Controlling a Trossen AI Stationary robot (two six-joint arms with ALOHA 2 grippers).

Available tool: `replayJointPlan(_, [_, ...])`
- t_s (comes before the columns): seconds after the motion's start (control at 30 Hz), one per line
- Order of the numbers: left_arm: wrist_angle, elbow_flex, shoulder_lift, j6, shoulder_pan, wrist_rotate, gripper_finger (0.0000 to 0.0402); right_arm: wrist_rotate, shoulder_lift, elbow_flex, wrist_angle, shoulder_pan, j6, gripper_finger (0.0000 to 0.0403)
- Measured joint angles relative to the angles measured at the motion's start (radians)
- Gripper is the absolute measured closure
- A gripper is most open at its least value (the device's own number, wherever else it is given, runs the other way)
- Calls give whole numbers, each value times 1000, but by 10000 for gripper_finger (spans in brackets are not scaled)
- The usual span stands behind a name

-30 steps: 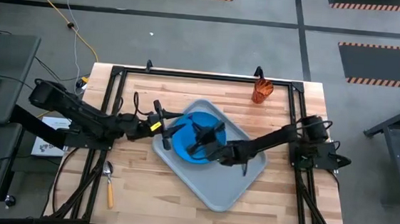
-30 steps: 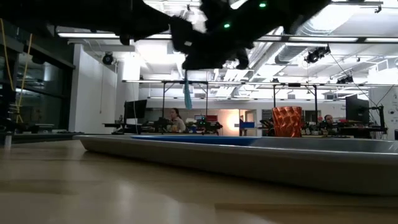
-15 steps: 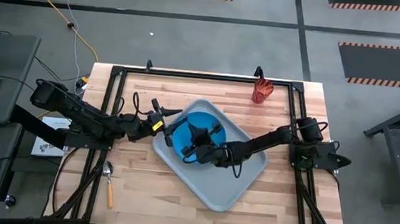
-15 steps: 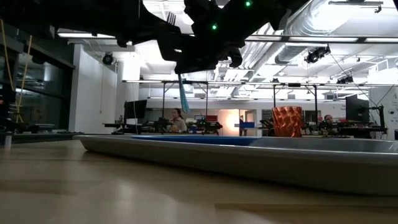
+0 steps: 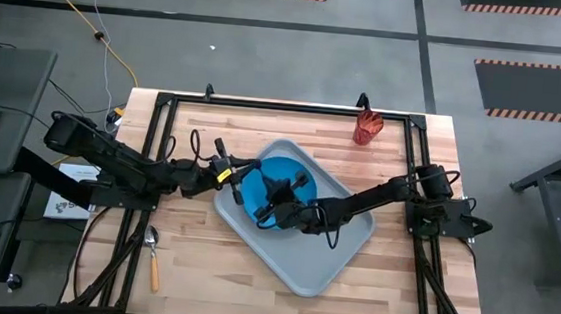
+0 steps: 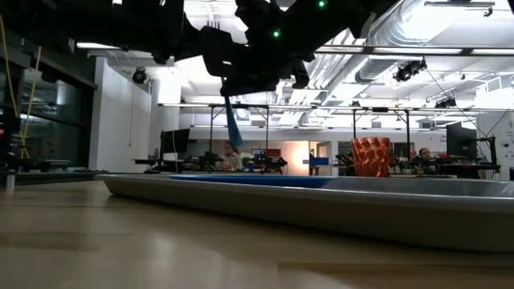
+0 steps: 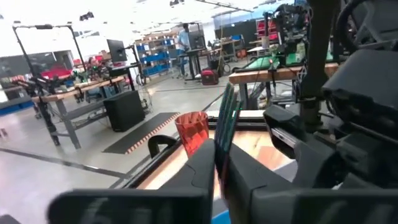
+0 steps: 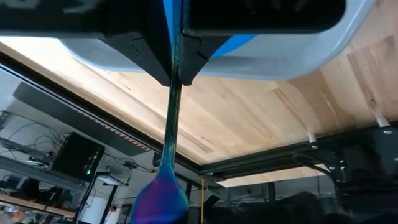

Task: Pick and place plate/cup/fork/spoon on tray
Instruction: Put the blue fork on the right side of the gray serving tray

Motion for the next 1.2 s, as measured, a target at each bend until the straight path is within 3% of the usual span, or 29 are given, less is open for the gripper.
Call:
replayJointPlan(0.2, [-26, 0, -35, 73, -1, -47, 398, -32, -5, 0, -26, -1, -15, 361])
replayJointPlan(0.43, [-176, 0, -148, 100, -3, -70, 400, -79, -73, 0, -195, 1, 26, 266])
replayJointPlan(0.53, [-272, 0, -224, 85, -19, 21, 400, -167, -112, -1, -283, 0, 42, 230])
replayJointPlan(0.7, [-431, 0, -381, -36, -30, 383, 400, -513, -148, 0, -292, -2, 28, 201])
replayJointPlan(0.8, [-512, 0, -447, -95, -20, 511, 401, -647, -148, 0, -198, -2, -4, 199])
replayJointPlan(1.07, [-571, 0, -480, -117, -19, 558, 401, -672, -142, -1, 58, -52, -51, 199])
replayJointPlan(1.2, [-575, 0, -466, -100, -19, 546, 401, -782, -142, -1, 136, -95, -18, 199])
